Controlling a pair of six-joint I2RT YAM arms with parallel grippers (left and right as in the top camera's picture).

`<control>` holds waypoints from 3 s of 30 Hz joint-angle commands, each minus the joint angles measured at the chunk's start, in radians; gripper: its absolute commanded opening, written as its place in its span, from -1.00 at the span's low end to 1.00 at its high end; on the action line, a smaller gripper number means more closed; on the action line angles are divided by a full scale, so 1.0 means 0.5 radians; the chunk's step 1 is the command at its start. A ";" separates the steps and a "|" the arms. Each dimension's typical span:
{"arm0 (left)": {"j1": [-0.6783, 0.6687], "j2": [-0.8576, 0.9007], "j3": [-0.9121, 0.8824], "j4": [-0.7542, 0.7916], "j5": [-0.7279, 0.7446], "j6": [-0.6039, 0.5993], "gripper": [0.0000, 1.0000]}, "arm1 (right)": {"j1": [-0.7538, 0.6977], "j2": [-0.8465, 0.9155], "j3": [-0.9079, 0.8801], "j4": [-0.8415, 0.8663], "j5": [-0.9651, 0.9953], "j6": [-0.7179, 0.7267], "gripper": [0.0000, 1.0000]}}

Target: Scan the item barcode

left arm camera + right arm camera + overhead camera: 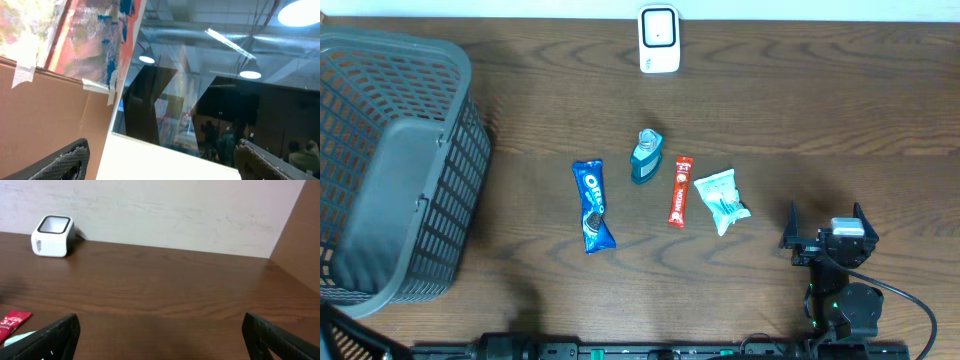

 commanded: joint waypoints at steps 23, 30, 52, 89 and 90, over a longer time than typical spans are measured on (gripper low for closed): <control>0.037 -0.301 -0.430 0.243 0.050 -0.003 0.86 | 0.017 0.519 0.480 -0.317 -1.090 0.023 0.98; 0.037 -0.301 -0.430 0.243 0.050 -0.003 0.86 | 0.018 1.215 1.352 -0.906 -0.997 0.020 0.98; 0.037 -0.301 -0.430 0.240 0.050 -0.003 0.86 | 0.211 2.406 2.030 -0.831 -1.213 -0.356 0.99; 0.037 -0.300 -0.430 0.043 0.050 -0.002 0.86 | 0.772 3.954 3.877 -2.415 -1.153 -2.699 0.94; 0.037 -0.300 -0.430 0.006 0.050 -0.003 0.86 | 0.790 3.972 3.877 -2.408 -1.123 -2.730 0.93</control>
